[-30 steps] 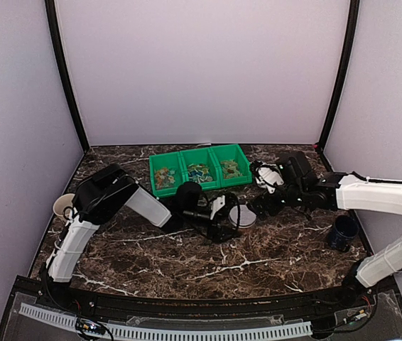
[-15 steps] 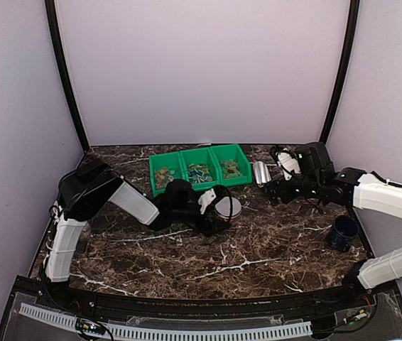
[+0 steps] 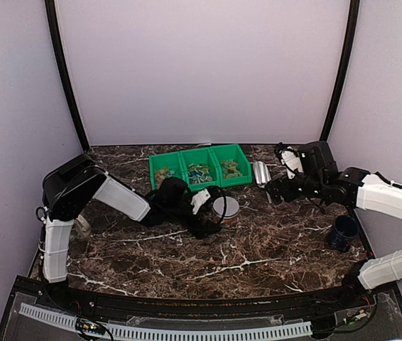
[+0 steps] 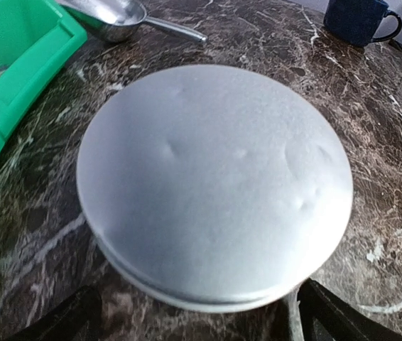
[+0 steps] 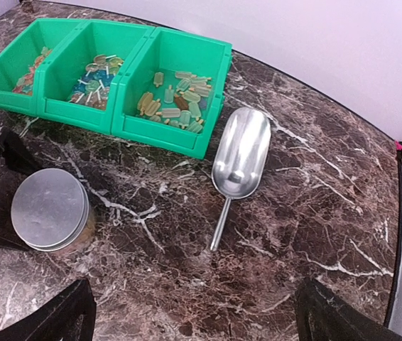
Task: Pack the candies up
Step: Move the packed packing bottle to the center of the board, then reset both arms
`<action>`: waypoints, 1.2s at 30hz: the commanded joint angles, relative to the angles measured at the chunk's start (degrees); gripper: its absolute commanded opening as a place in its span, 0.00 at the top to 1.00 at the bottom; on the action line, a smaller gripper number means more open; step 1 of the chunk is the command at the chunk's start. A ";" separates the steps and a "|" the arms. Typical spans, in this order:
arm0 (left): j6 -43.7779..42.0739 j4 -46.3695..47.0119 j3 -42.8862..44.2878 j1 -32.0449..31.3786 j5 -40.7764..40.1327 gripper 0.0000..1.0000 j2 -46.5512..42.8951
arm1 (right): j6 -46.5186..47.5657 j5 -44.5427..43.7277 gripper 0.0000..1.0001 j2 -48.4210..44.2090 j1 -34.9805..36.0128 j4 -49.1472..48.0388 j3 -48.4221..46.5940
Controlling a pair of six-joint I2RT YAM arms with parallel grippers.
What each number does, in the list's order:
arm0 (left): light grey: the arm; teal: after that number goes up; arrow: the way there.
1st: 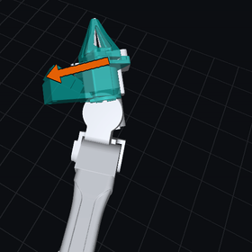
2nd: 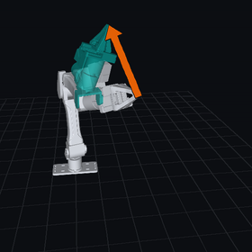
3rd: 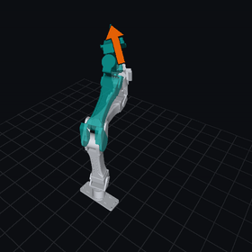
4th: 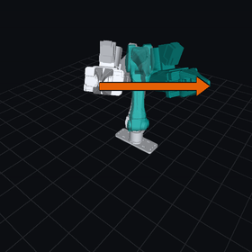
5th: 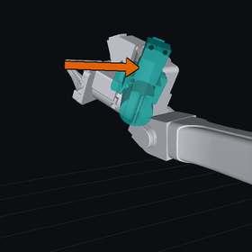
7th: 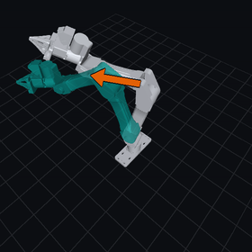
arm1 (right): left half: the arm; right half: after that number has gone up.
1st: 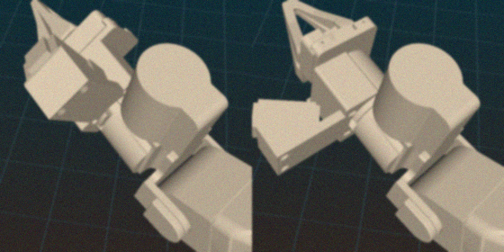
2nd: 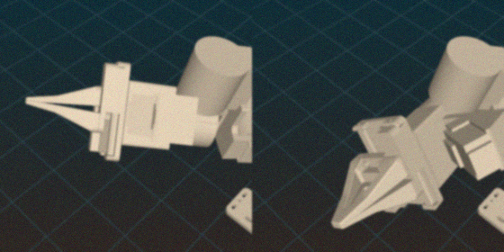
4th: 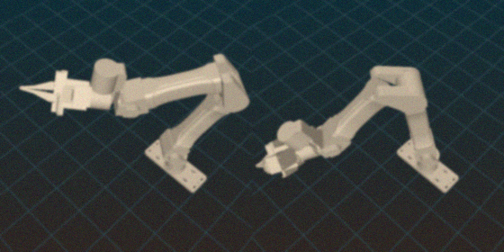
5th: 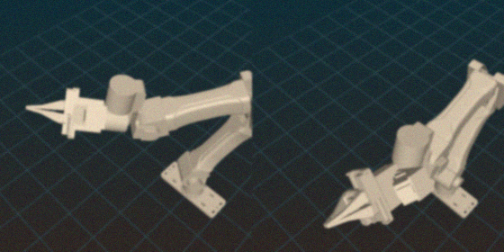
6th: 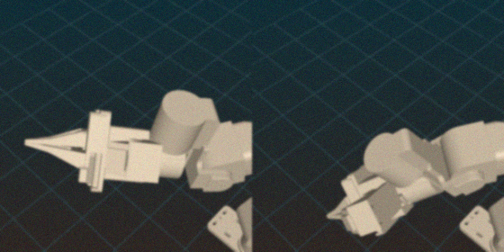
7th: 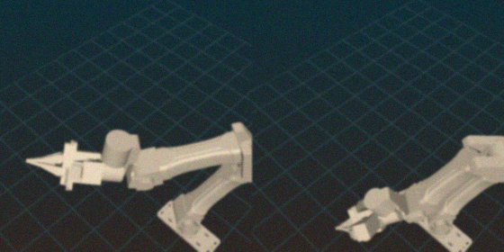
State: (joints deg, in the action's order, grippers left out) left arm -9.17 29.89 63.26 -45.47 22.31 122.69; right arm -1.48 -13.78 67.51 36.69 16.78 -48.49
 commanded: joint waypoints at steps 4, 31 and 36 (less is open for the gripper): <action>9.78 -14.55 -9.93 0.18 -7.66 0.01 -9.91 | -3.16 -8.56 0.03 -2.14 -0.40 1.19 -5.42; 13.89 -42.08 0.86 5.11 -54.69 0.01 -50.10 | -4.28 -33.59 0.03 -7.72 -0.48 -2.59 -11.85; 9.94 -34.60 -7.03 8.94 -55.53 0.01 -57.57 | -4.26 -34.26 0.03 -11.47 -0.53 -5.63 -8.38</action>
State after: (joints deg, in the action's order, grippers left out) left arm 3.18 -10.07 60.95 -38.20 -29.67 69.52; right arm -6.07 -44.51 59.61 36.36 15.77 -58.74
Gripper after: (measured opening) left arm 0.990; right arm 0.974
